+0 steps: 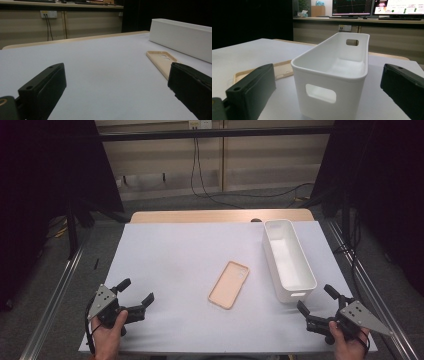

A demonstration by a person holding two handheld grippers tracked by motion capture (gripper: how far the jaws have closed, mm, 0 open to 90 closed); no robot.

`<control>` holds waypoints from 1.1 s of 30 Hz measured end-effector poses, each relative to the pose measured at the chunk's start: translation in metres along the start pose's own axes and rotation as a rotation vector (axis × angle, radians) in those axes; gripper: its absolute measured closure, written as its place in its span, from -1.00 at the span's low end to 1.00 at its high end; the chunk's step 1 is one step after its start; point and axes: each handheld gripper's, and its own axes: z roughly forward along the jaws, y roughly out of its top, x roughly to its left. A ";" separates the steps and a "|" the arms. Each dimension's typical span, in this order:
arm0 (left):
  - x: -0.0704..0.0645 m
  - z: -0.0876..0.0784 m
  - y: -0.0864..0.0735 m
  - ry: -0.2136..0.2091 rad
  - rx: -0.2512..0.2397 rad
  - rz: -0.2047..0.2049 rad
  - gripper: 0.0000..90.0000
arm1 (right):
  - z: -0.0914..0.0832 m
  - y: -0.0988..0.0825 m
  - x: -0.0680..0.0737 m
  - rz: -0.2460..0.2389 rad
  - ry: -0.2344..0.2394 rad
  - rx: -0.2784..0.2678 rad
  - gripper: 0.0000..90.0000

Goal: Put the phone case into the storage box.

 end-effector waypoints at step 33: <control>-0.020 0.023 0.008 -0.155 0.047 -0.005 -0.93 | -0.001 0.000 0.003 -0.010 0.008 0.016 -1.00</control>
